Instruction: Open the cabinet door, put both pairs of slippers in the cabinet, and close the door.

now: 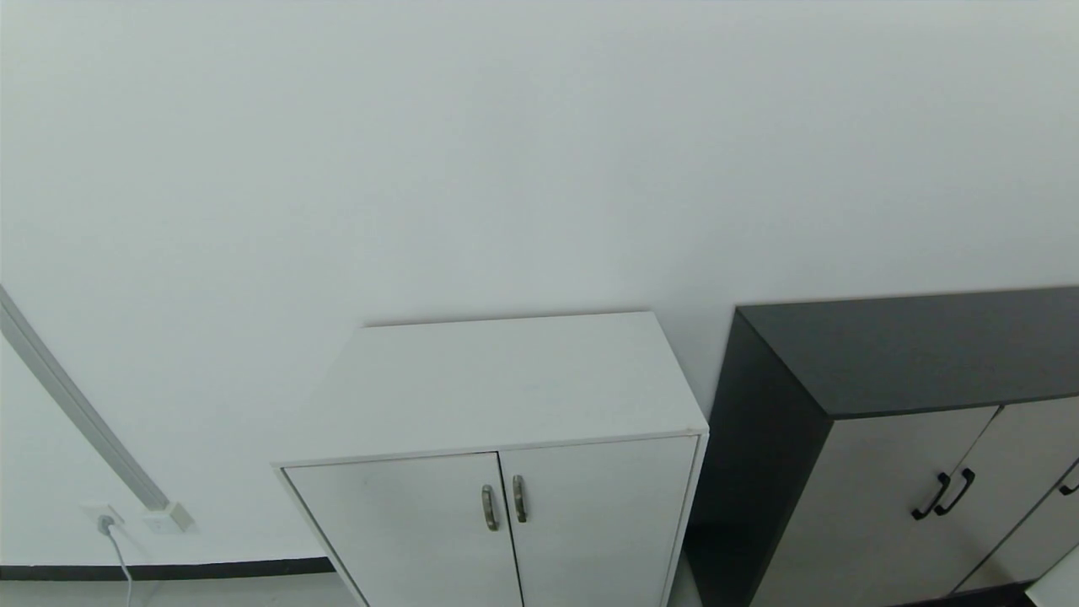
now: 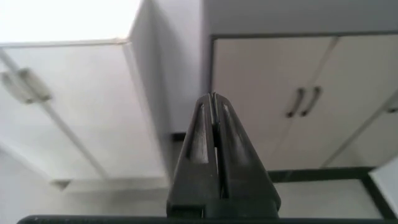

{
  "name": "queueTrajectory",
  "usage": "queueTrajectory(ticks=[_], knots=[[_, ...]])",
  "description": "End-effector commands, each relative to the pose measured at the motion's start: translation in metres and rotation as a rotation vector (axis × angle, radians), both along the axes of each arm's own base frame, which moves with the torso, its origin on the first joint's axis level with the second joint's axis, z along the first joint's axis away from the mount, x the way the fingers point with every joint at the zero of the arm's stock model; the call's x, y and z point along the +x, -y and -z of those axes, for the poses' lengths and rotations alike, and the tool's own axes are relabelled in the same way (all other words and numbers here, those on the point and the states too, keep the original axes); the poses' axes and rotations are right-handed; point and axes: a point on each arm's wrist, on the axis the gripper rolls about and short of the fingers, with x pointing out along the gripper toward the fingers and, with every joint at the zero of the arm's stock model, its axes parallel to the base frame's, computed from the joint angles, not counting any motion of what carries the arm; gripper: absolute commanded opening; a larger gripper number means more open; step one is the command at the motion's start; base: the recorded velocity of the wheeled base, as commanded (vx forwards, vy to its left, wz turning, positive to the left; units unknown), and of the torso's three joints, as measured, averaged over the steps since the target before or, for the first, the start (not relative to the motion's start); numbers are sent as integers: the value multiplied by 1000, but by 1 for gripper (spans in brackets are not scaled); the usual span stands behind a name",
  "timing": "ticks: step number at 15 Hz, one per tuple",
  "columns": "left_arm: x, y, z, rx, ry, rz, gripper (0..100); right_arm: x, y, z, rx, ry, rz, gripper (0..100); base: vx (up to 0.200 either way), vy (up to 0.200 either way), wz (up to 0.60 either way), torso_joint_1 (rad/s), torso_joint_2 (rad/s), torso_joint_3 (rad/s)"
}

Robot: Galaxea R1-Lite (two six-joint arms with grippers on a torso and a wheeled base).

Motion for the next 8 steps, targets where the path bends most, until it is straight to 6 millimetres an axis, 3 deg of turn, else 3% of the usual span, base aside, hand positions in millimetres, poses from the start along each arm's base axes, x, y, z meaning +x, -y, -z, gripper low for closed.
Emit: queueTrajectory(ticks=[1,8], knots=[[0,0,0,0,-2,0,0,-5,-2,1,-1,64,102,0,0,0,0,0,0,0],[0,0,0,1,-3,-4,0,-9,-2,7,48,115,-18,0,0,0,0,0,0,0]])
